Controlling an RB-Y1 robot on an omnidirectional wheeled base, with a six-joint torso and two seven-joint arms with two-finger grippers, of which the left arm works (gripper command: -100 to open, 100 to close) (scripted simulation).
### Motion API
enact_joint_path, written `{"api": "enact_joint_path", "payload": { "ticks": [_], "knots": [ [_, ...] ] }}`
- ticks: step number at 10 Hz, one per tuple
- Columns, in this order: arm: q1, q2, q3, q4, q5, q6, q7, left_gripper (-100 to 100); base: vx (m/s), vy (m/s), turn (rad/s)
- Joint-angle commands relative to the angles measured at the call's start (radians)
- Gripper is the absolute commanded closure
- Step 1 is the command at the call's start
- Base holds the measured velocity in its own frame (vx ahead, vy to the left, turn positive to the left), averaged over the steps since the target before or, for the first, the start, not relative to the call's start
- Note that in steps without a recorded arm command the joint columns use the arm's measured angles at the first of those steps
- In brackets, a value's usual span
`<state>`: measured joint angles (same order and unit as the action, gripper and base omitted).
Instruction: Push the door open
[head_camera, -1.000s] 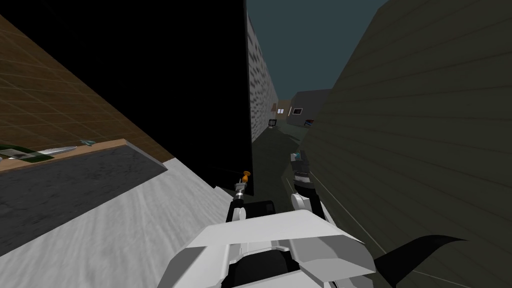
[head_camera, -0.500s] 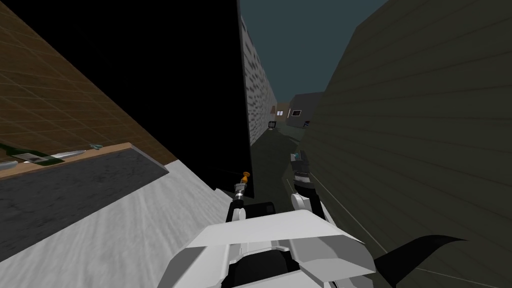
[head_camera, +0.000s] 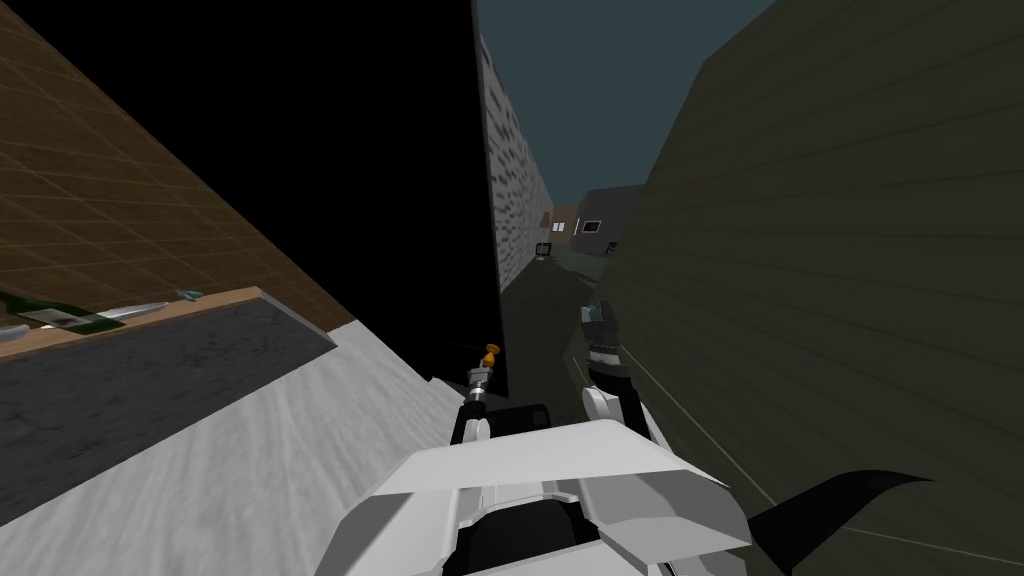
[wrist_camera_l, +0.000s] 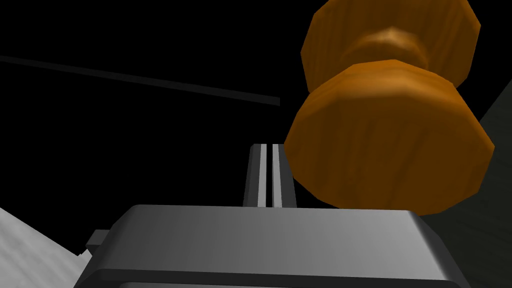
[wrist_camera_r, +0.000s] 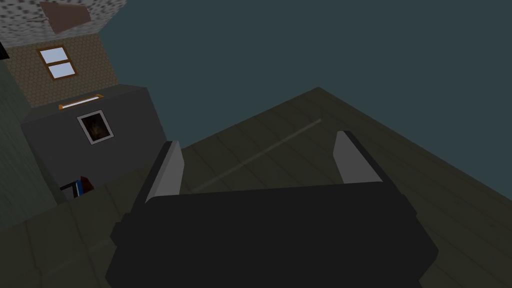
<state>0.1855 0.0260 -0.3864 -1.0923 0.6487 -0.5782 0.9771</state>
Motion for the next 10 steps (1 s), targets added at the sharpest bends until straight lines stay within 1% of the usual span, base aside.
{"api": "enact_joint_path", "payload": {
  "ticks": [1,3,5,6,8,10],
  "knots": [
    [0.003,0.016,-0.026,-0.001,-0.006,-0.029,0.021,-100,-0.072,0.079,-0.11],
    [0.008,0.037,-0.053,-0.001,-0.012,-0.061,0.044,-100,-0.08,0.081,-0.078],
    [0.014,0.059,-0.085,0.0,-0.019,-0.098,0.071,-100,-0.088,0.063,-0.124],
    [0.014,0.059,-0.085,0.0,-0.019,-0.098,0.071,-100,-0.083,0.03,-0.045],
    [0.02,0.08,-0.119,0.0,-0.026,-0.137,0.099,-100,-0.08,0.048,-0.072],
    [0.026,0.1,-0.151,0.001,-0.034,-0.175,0.127,-100,-0.095,0.055,-0.154]
  ]
}}
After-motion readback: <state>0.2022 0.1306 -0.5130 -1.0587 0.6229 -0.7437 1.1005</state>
